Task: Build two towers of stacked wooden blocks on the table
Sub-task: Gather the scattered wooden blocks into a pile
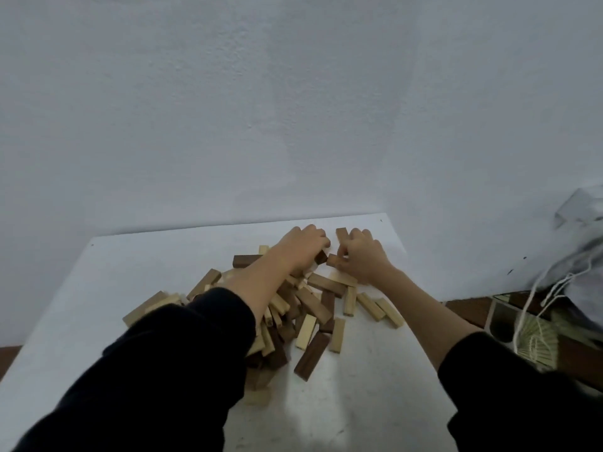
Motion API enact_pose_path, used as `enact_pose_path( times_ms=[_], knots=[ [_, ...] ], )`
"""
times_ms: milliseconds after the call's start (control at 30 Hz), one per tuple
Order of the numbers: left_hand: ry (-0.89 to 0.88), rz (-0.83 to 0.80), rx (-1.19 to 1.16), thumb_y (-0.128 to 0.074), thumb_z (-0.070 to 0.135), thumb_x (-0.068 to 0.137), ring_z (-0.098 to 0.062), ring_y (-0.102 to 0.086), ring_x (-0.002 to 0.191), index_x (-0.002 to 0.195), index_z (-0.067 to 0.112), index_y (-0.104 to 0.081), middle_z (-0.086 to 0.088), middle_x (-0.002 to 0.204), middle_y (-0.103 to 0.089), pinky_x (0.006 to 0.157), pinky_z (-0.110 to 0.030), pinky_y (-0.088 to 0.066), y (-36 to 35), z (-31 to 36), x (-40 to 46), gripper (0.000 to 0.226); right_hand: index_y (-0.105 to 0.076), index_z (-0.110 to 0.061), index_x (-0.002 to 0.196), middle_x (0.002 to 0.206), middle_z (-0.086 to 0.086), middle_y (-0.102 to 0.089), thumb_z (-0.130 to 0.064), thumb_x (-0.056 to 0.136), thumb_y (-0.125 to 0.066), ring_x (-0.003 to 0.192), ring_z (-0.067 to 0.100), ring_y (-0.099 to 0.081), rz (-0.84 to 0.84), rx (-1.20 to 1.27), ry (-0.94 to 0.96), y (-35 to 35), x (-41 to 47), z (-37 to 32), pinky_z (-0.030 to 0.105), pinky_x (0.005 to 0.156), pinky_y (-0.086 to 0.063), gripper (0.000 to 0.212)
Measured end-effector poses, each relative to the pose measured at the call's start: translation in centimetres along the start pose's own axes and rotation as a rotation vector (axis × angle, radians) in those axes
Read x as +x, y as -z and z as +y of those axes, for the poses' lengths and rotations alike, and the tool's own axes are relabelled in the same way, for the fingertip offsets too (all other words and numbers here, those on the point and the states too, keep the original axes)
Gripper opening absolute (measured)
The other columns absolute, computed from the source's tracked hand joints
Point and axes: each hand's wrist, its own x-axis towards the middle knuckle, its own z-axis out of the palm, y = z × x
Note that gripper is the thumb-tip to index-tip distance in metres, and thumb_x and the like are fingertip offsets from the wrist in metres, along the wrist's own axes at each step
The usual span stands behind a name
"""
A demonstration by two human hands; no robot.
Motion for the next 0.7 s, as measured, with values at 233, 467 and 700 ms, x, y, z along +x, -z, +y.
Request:
enact_pose_path(
  times_ms=[233,467,700],
  knots=[
    [-0.065,-0.014,-0.134,-0.060,0.018,0.087,-0.020,-0.050,0.101,0.095,0.017,-0.065,-0.001,0.101,-0.055,0.075,-0.029,-0.035,0.3,-1.3,1.6,0.010,-0.063,-0.004,0.073,0.084,0.005,-0.054,-0.029,0.085,-0.061,0.090,0.022,-0.046,0.136,0.258,0.001,1.2,0.0,0.3,0.027,0.076,-0.038,0.028],
    [0.265,-0.044,-0.801,-0.041,0.017,0.100,-0.008,-0.044,0.072,0.116,0.005,-0.040,0.001,0.092,-0.046,0.058,-0.022,-0.035,2.9,-1.0,2.5,0.020,-0.028,-0.010,0.094,0.083,0.022,-0.063,-0.005,0.092,-0.037,0.082,0.027,-0.059,0.102,0.840,-0.381,2.6,1.3,2.9,0.026,0.059,-0.039,0.011],
    [0.508,-0.007,-0.923,-0.046,0.045,0.096,-0.031,-0.054,0.112,0.138,-0.007,-0.025,-0.019,0.124,-0.056,0.082,-0.034,-0.040,-0.3,2.0,5.8,0.070,-0.049,-0.009,0.101,0.097,0.005,-0.052,-0.034,0.088,-0.057,0.090,0.026,-0.055,0.061,0.384,-0.613,0.0,2.6,4.4,0.031,0.067,-0.040,0.029]
  ],
)
